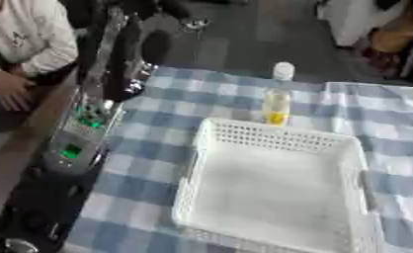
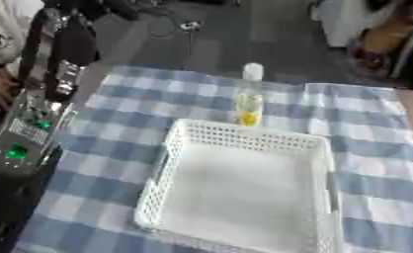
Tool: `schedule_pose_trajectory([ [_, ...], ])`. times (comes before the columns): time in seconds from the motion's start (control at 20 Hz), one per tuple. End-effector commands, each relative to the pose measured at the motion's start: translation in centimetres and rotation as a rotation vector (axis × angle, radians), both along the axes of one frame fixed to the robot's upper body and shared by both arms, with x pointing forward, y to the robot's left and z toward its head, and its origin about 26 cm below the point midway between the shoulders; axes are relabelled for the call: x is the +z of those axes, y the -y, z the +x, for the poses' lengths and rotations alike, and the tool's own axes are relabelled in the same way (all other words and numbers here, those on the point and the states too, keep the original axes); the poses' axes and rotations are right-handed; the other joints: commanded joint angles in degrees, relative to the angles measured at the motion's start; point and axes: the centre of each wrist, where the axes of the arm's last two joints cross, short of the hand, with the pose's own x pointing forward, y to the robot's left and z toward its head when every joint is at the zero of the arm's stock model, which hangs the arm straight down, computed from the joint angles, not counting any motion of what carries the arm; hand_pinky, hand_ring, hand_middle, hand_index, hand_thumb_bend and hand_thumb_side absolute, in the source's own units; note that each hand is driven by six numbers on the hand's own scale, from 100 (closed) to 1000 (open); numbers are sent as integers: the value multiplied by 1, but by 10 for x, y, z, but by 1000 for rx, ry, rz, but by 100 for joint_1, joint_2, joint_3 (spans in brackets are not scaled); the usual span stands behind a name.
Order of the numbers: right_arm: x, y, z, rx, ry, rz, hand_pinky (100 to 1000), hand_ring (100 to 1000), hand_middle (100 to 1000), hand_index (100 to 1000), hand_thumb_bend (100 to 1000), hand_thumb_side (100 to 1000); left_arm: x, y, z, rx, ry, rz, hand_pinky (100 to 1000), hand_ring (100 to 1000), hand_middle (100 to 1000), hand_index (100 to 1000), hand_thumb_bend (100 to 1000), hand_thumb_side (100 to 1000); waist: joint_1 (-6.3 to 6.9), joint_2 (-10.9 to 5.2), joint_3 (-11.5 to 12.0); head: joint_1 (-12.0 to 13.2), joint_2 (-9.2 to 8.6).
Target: Pick up objects on the table and place them in the box.
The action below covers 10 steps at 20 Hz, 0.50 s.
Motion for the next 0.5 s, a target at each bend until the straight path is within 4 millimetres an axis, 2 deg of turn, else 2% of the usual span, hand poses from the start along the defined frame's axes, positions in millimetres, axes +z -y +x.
schedule_pose_trajectory([
  [0.05, 6, 3, -2, -5, 22, -20, 756, 688, 770, 876, 100, 1000, 11, -1, -2, -3, 33, 20, 581, 539, 797, 844, 978, 834, -8, -86, 6, 49, 7],
  [0.15, 6, 3, -2, -6, 22, -21, 756, 689, 770, 876, 100, 1000, 11, -1, -2, -2, 34, 21, 581, 539, 797, 845, 978, 835, -9, -87, 9, 43, 10],
  [0.3, 5, 5, -3, -17, 14, -12, 756, 689, 770, 877, 100, 1000, 12, -3, 0, 10, 28, 25, 578, 535, 798, 845, 988, 838, -22, -92, 3, -92, -1],
  [0.5, 6, 8, -3, -23, -4, -6, 753, 691, 770, 875, 100, 1000, 14, -19, 17, 96, -29, 113, 576, 524, 801, 850, 1000, 843, 49, -193, -75, -1, 22],
])
